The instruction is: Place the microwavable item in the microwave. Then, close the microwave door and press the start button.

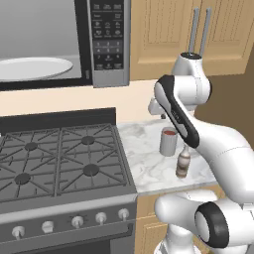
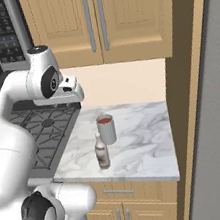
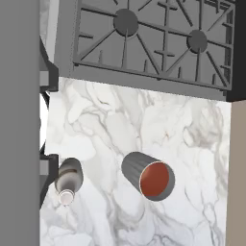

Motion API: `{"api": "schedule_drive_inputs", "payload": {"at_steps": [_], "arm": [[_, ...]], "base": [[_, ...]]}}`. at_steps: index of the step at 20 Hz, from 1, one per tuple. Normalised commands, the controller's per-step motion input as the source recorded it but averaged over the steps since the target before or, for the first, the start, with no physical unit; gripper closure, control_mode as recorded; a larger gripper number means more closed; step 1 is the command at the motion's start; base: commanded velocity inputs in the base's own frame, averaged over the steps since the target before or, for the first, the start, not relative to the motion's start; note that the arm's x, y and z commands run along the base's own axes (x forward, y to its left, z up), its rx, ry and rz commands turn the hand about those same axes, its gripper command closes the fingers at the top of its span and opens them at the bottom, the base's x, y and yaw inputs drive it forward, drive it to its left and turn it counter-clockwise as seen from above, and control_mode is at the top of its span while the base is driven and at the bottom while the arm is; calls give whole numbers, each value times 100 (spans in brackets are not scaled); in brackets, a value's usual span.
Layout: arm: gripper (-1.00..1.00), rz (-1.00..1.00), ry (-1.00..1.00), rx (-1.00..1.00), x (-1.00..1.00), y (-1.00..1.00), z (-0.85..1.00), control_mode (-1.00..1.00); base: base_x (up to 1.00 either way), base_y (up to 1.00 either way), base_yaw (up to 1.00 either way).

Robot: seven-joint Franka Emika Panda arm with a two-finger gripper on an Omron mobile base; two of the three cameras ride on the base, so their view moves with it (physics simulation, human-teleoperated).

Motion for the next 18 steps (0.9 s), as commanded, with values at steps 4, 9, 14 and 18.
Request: {"api": "schedule_drive_inputs", "payload": {"at_steps": [4,9,14,18], "arm": [[-100,0,-2,0,-18,4,-4,-100],[-100,0,3,-5,3,36,-43,-100],[-100,0,5,0,28,3,-36,-100],[-100,0,18,0,35,-9,-19,-100]], "base": [[0,0,0],[0,0,0],[0,0,0],[0,0,0]]}}
